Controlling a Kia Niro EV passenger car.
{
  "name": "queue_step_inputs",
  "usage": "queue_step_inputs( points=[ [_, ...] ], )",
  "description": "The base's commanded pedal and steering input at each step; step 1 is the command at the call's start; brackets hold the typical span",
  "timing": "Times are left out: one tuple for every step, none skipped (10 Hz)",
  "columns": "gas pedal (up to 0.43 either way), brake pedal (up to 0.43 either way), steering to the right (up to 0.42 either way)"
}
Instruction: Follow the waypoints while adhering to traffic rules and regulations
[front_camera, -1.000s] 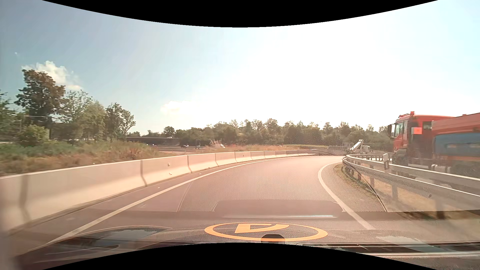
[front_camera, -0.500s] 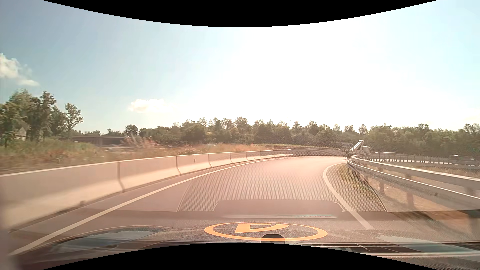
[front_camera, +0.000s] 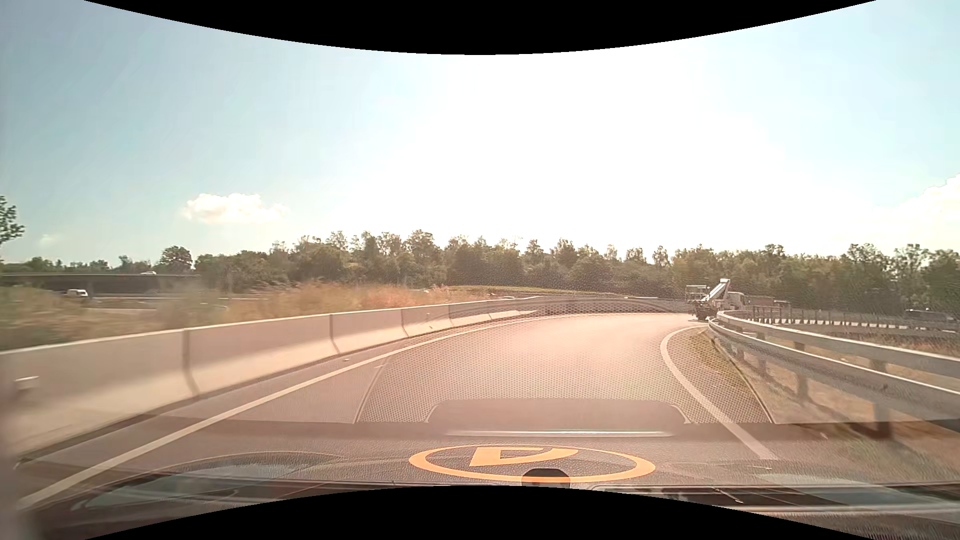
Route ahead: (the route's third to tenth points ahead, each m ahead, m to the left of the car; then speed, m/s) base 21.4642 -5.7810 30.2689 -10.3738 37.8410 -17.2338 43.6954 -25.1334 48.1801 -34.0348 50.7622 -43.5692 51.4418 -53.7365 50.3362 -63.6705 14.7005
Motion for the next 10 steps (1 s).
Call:
queue_step_inputs(
  points=[
    [0.118,0.000,0.097],
    [0.118,0.000,0.099],
    [0.118,0.000,0.100],
    [0.118,0.000,0.102],
    [0.118,0.000,0.102],
    [0.118,0.000,0.104],
    [0.118,0.000,0.105],
    [0.118,0.000,0.105],
    [0.118,0.000,0.105],
    [0.118,0.000,0.105]
  ],
)
